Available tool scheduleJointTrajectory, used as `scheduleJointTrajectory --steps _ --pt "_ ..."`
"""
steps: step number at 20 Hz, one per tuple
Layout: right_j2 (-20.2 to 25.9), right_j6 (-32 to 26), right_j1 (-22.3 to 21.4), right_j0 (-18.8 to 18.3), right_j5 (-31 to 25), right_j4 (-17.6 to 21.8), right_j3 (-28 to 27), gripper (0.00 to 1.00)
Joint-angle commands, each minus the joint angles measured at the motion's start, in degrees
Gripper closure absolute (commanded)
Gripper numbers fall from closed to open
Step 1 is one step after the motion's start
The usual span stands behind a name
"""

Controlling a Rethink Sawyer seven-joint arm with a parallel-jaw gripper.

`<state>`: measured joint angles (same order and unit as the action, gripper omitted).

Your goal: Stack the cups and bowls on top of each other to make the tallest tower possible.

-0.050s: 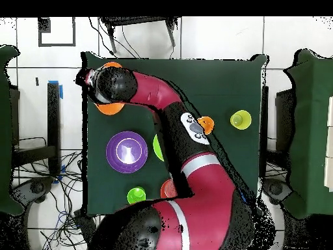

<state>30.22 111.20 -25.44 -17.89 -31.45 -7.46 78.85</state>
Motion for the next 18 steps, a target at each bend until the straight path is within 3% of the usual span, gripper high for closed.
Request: scheduleJointTrajectory --steps 1,11,14,18 --pt "4.55 -4.0 5.03 -3.15 -5.61 -0.27 -4.06 1.0" --pt "6.77 -9.41 13.39 -6.23 -11.96 1.7 -12.68 1.0" --pt "7.43 -10.55 14.3 -7.56 -14.22 2.34 -13.45 1.0" --pt "8.62 -9.96 11.98 -9.19 -16.81 2.74 -11.54 1.0"
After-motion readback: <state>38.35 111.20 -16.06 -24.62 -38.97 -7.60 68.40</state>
